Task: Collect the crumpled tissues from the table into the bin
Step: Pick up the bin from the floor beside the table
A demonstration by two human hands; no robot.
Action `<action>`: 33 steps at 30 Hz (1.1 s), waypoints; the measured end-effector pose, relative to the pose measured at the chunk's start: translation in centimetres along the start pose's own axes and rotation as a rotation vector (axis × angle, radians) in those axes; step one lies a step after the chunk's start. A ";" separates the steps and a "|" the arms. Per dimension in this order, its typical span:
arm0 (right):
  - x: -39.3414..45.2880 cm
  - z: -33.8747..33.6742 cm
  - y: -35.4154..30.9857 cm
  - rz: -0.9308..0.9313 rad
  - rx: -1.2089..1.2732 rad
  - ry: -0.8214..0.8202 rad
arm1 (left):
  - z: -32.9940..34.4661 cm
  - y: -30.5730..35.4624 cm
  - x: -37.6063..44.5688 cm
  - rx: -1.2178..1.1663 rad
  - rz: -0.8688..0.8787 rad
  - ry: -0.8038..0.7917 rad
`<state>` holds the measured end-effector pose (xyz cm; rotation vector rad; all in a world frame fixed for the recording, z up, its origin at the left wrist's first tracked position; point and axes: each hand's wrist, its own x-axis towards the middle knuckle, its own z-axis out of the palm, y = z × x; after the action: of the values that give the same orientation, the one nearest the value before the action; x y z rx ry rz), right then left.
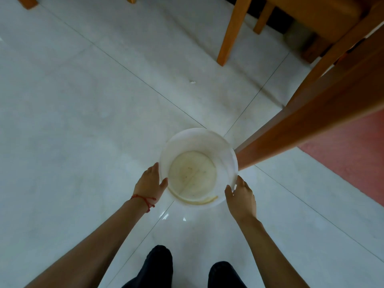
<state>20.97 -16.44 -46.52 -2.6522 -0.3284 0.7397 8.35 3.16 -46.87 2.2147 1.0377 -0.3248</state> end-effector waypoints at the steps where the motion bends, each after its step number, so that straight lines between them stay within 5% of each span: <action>1: 0.0 0.0 0.1 -0.002 0.015 0.007 | 0.1 0.0 0.0 -0.014 -0.003 0.011; 13: -6.6 -3.7 -1.1 -0.029 0.176 0.041 | -3.3 1.4 -7.7 -0.307 -0.136 0.067; 33: -24.5 -24.4 -13.8 -0.011 0.381 0.068 | -25.9 11.2 -25.0 -0.446 -0.256 0.217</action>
<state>11.89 -18.58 -10.54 -2.3067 -0.1635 0.6346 -0.92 0.27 -10.40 1.7453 1.3651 0.0414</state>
